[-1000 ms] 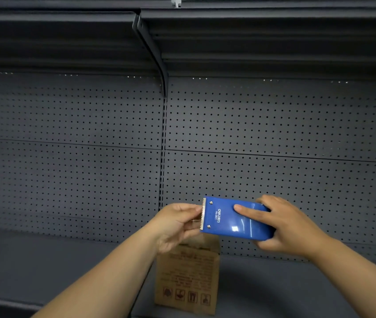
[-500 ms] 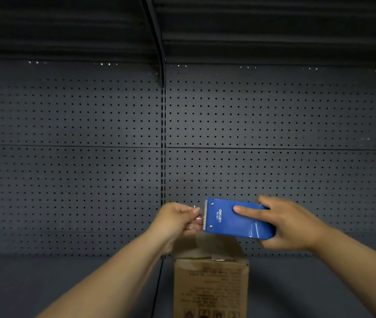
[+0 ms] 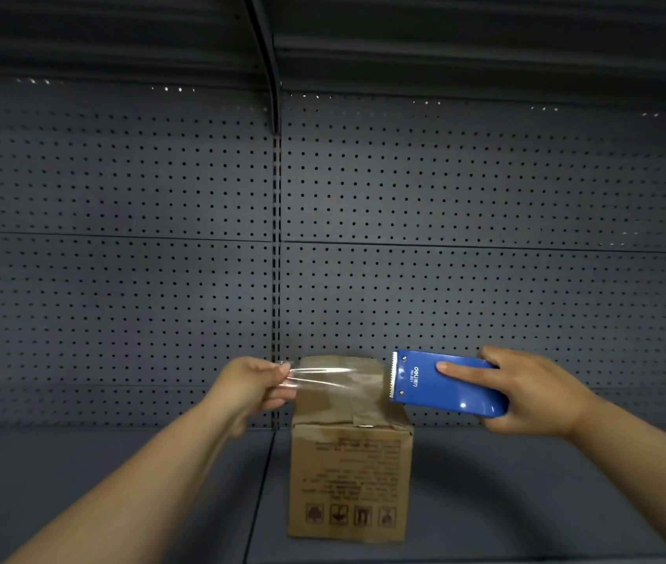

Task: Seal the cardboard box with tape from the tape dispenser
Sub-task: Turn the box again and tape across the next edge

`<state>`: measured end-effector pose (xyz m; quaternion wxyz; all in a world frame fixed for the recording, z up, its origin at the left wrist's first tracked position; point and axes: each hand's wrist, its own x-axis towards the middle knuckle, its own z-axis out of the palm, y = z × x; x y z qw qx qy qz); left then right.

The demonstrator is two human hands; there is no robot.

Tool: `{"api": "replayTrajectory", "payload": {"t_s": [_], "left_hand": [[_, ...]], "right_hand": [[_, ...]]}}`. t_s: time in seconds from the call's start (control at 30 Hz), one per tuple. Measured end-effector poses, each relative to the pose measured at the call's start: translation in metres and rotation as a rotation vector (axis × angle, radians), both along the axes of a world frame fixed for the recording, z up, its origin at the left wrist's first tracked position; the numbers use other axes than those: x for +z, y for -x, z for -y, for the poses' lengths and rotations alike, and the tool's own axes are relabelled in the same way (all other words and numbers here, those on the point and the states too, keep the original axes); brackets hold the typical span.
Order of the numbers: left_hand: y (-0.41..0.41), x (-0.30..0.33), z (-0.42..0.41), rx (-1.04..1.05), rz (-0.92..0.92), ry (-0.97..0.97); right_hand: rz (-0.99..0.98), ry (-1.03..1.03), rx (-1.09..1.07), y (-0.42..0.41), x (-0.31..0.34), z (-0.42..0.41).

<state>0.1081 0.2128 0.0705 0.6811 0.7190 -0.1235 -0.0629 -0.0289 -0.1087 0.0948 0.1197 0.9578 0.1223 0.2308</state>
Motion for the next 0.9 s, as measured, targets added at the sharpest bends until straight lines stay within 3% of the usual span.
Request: {"api": "replayTrajectory", "payload": {"t_s": [0.37,0.9], "left_hand": [[0.039,-0.01,0.011,0.014,-0.106,0.044],[0.038,-0.02,0.016,0.263,-0.143,-0.162]], "right_hand": [[-0.055,0.021,0.024,0.032,-0.002,0.006],[-0.052,0.023,0.027,0.022,-0.011,0.01]]}}
